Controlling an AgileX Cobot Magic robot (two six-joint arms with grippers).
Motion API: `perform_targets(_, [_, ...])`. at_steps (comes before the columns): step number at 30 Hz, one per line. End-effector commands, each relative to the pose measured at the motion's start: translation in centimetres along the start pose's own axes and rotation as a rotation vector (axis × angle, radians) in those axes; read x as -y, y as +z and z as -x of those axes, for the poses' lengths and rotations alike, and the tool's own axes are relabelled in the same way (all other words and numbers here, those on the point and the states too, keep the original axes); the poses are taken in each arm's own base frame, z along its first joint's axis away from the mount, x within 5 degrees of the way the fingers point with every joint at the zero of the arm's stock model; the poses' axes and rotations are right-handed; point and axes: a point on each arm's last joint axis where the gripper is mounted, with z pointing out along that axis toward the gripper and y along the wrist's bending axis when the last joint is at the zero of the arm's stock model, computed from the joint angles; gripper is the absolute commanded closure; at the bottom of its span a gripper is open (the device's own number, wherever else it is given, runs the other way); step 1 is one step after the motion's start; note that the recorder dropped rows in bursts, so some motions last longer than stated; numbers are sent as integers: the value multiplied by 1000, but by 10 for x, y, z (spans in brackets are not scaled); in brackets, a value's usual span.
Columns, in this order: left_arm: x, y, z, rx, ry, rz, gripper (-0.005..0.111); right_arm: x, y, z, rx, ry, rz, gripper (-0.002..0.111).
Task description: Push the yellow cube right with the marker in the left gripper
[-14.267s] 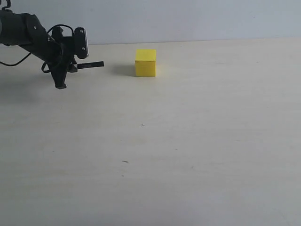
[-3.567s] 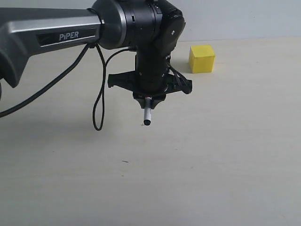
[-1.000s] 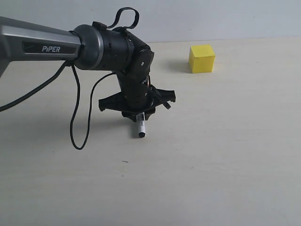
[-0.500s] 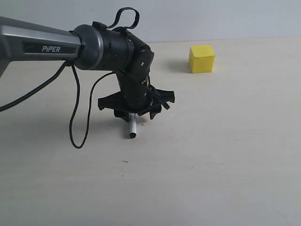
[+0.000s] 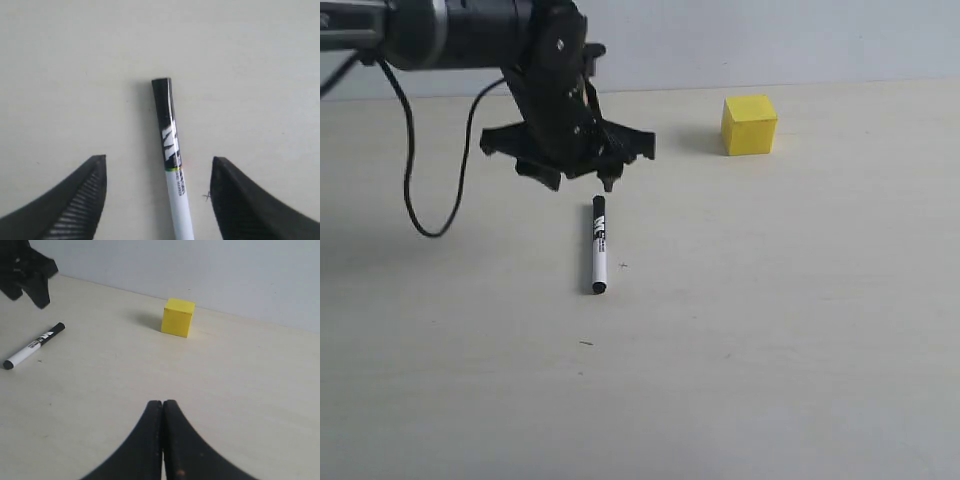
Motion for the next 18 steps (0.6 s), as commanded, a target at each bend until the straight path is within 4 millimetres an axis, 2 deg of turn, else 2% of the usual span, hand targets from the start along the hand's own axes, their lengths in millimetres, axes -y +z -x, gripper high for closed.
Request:
perform_targets(1, [-6,-58,10,118,184,-37,54,0,0,0,10,-2,-2,108])
perform_targets(3, [-8,-80,12,178,209,-61,69,0,0,0,10,-2,-2,108])
perform_targets(6, [-14,-109,10,296,228,-101,103,0,0,0,10,-2,-2,108])
perform_targets(7, [-17,-117,7,346,244,-103,106,0,0,0,10,-2,-2,108])
perform_targets(11, [-34,-144,-12,499,301,-109,107,0,0,0,10,-2,-2,108])
perform_targets(15, [-54,-157,-39,625,294,-175,107,0,0,0,10,-2,-2,108])
perform_targets(16, [-66,-163,-55,716,290,-224,107,0,0,0,10,-2,-2,108])
perform_targets(17, [-72,-169,-62,760,286,-244,107,0,0,0,10,-2,-2,108])
perform_targets(18, [-84,-171,-81,842,279,-286,107,0,0,0,10,-2,-2,108])
